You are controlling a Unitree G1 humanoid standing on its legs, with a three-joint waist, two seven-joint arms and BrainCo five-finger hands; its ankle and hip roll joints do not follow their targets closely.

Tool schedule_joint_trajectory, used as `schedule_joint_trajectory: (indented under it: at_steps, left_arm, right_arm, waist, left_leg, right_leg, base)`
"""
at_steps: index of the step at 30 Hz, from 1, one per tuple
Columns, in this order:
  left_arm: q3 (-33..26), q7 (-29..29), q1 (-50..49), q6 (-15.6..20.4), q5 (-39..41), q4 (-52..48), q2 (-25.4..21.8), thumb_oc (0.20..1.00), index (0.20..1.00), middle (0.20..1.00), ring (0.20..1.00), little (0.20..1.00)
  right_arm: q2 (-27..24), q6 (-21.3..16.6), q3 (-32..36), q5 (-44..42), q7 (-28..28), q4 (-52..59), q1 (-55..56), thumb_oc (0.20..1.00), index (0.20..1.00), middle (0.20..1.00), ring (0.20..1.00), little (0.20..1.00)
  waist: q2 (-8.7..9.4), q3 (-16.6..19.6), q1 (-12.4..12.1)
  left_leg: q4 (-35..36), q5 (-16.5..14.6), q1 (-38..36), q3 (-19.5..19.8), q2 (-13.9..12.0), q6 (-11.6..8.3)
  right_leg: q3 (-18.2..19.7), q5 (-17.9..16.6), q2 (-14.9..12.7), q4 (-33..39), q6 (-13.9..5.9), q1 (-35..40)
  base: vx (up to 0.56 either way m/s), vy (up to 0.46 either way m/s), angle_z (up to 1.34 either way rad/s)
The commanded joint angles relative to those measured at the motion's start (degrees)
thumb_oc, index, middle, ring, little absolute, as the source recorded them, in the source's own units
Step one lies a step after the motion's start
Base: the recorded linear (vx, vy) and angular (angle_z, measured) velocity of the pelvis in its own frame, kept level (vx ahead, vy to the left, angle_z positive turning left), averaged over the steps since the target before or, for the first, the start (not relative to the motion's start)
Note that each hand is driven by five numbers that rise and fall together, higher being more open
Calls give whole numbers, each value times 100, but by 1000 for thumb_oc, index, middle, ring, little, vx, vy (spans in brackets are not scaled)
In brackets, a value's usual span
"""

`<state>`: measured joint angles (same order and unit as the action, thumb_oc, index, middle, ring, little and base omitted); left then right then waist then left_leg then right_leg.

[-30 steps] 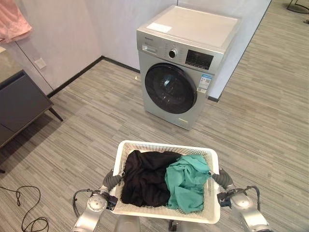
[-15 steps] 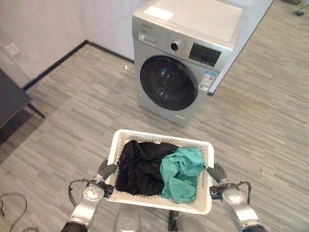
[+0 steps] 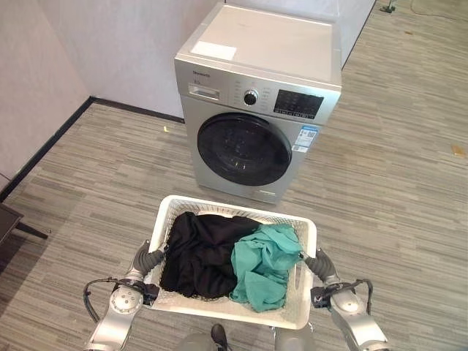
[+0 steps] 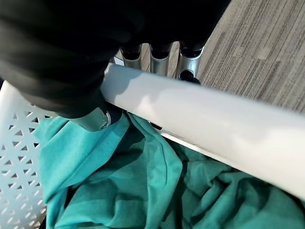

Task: Grab the laundry basket,head to the washer,open it,put in the laundry and shut it.

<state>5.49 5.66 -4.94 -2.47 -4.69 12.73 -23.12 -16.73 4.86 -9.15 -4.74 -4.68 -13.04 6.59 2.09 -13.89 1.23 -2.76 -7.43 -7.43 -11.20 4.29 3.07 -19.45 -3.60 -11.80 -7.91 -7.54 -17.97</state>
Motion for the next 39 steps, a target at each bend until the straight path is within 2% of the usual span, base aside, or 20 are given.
schedule_joint_trajectory:
  at_steps: [1, 2, 3, 4, 5, 6, 7, 9, 12, 14, 15, 16, 17, 19, 25, 26, 28, 31, 34, 39]
  left_arm:
    - [-734, 538, 241, 260, 4, -228, -476, 200, 200, 200, 200, 200]
    - [-717, 550, 233, 261, 15, -219, -438, 200, 200, 200, 200, 200]
    - [-647, 603, 295, 274, 89, -104, -383, 200, 200, 200, 200, 200]
    - [-646, 604, 299, 276, 89, -102, -384, 200, 200, 200, 200, 200]
    - [-635, 590, 299, 276, 146, -80, -392, 200, 200, 200, 200, 200]
    - [-638, 574, 259, 282, 213, -109, -393, 200, 200, 200, 200, 200]
    - [-635, 621, 241, 305, 262, -106, -380, 200, 200, 200, 200, 200]
    - [-621, 669, 278, 311, 336, -57, -333, 200, 200, 200, 200, 200]
    - [-602, 699, 298, 321, 346, -13, -310, 200, 200, 200, 200, 200]
    - [-638, 696, 212, 323, 377, -29, -289, 200, 200, 200, 200, 200]
    - [-661, 743, 160, 328, 413, -6, -279, 200, 200, 200, 200, 200]
    - [-659, 744, 158, 329, 415, -5, -276, 200, 200, 200, 200, 200]
    - [-647, 792, 176, 332, 422, 60, -277, 200, 200, 200, 200, 200]
    - [-683, 829, 81, 348, 167, 41, -308, 200, 200, 200, 200, 200]
    - [-1075, 1118, -220, 455, -343, -362, -508, 200, 200, 200, 200, 200]
    - [-1410, 1395, -417, 547, -575, -697, -566, 200, 200, 200, 200, 200]
    - [-1599, 1502, -555, 584, -684, -902, -568, 200, 200, 200, 200, 200]
    - [-2504, 1859, -1221, 561, -1146, -1739, -483, 200, 200, 200, 200, 200]
    - [-3443, 1718, -1994, 658, -1326, -2589, -340, 200, 200, 200, 200, 200]
    - [-3851, 1288, -2109, 664, -1034, -3056, -371, 200, 200, 200, 200, 200]
  right_arm:
    - [-539, -418, 523, -86, -3, 121, 26, 200, 200, 200, 200, 200]
    - [-545, -408, 495, -102, 8, 99, 38, 200, 200, 200, 200, 200]
    - [-558, -414, 421, -132, 4, -7, 38, 200, 200, 200, 200, 200]
    - [-558, -414, 423, -133, 4, -5, 38, 200, 200, 200, 200, 200]
    - [-587, -419, 419, -183, -14, -39, 61, 200, 200, 200, 200, 200]
    - [-632, -431, 402, -231, -44, -56, 81, 200, 200, 200, 200, 200]
    - [-684, -452, 349, -256, -93, -86, 64, 200, 200, 200, 200, 200]
    - [-776, -433, 331, -230, -129, -65, 77, 200, 200, 200, 200, 200]
    - [-838, -468, 383, -185, -240, -158, 55, 200, 200, 200, 200, 200]
    - [-879, -446, 415, -31, -251, -200, 67, 200, 200, 200, 200, 200]
    - [-896, -433, 410, 45, -253, -262, 65, 200, 200, 200, 200, 200]
    - [-900, -432, 410, 46, -253, -262, 69, 200, 200, 200, 200, 200]
    - [-914, -432, 418, 102, -305, -335, 49, 200, 200, 200, 200, 200]
    - [-854, -506, 544, 193, -264, -127, 256, 200, 200, 200, 200, 200]
    - [-846, -653, 786, 341, -256, 409, 399, 200, 200, 200, 200, 200]
    - [-893, -782, 959, 464, -356, 755, 436, 200, 200, 200, 200, 200]
    - [-937, -851, 1093, 551, -387, 973, 506, 200, 200, 200, 200, 200]
    - [-983, -956, 1727, 699, -393, 1697, 1010, 200, 200, 200, 200, 200]
    - [-978, -965, 2452, 769, -230, 2190, 1505, 200, 200, 200, 200, 200]
    - [-1172, -873, 2870, 719, -57, 2459, 1444, 200, 200, 200, 200, 200]
  waist:
    - [136, 208, -38]
    - [125, 263, -25]
    - [23, 353, 5]
    - [43, 358, 15]
    - [51, 358, 11]
    - [55, 319, -46]
    - [67, 269, -87]
    - [90, 198, -128]
    - [180, 142, -221]
    - [188, 154, -335]
    - [100, 170, -427]
    - [103, 172, -430]
    - [42, 159, -481]
    - [-86, 279, -432]
    - [-35, 390, -470]
    - [7, 394, -499]
    - [26, 386, -500]
    - [93, 422, -507]
    - [126, 480, -522]
    - [175, 606, -544]
  left_leg:
    - [-520, -892, -213, 295, -434, -182]
    - [-576, -920, -264, 303, -471, -205]
    - [-1289, -583, -151, 263, -780, -492]
    - [-1312, -560, -113, 275, -768, -502]
    - [-2088, -180, 159, 247, -1009, -700]
    - [-2794, 152, 450, 243, -1217, -803]
    - [-3462, 406, 762, 439, -1243, -848]
    - [-3824, 455, 1177, 620, -1293, -811]
    - [-3059, 158, 1596, 674, -1383, -684]
    - [-2061, 117, 1648, 871, -1370, -704]
    - [-1024, 520, 1629, 1177, -1480, -840]
    - [-913, 574, 1567, 1165, -1482, -850]
    - [-582, 896, 1553, 1305, -1581, -933]
    - [-2, 973, 1191, 1233, -1651, -1008]
    - [-44, 751, 891, 1008, -1450, -904]
    - [-79, 653, 829, 925, -1374, -841]
    - [-93, 606, 804, 890, -1340, -802]
    - [-81, 515, 740, 767, -1262, -715]
    - [-19, 443, 642, 728, -1218, -658]
    - [39, 427, 567, 742, -1219, -661]
  right_leg:
    - [295, -498, -9, 518, -241, 567]
    - [277, -489, 34, 488, -214, 603]
    - [231, -312, 288, 415, -55, 794]
    - [222, -336, 273, 432, -37, 782]
    - [141, -257, 346, 449, 89, 921]
    - [95, -125, 457, 496, 218, 1120]
    - [111, -67, 566, 570, 375, 1244]
    - [161, 97, 696, 717, 476, 1469]
    - [277, 208, 630, 828, 403, 1668]
    - [435, 271, 646, 894, 334, 1779]
    - [562, 356, 718, 921, 301, 1899]
    - [565, 359, 719, 920, 308, 1905]
    - [588, 446, 751, 890, 313, 1988]
    - [615, 561, 735, 882, 268, 2210]
    - [709, 523, 461, 784, 161, 2290]
    - [786, 513, 385, 730, 122, 2272]
    - [821, 513, 349, 708, 101, 2259]
    - [882, 496, 260, 661, 37, 2204]
    - [914, 510, 232, 637, 8, 2195]
    - [886, 556, 237, 624, 8, 2243]
  base:
    - [192, -40, 56]
    - [451, -161, 36]
    - [338, -159, 25]
    - [302, -239, 17]
    - [125, -202, 9]
    - [181, -278, 0]
    - [158, -216, -8]
    - [131, -129, -42]
    - [135, 33, -38]
    - [204, 184, -29]
    - [182, 181, -47]
    - [189, 199, -46]
    - [169, 167, -55]
    - [260, 262, -64]
    - [118, 152, -18]
    - [70, 134, -25]
    - [41, 88, -9]
    - [40, 80, -14]
    - [47, 34, -18]
    - [40, -13, -3]
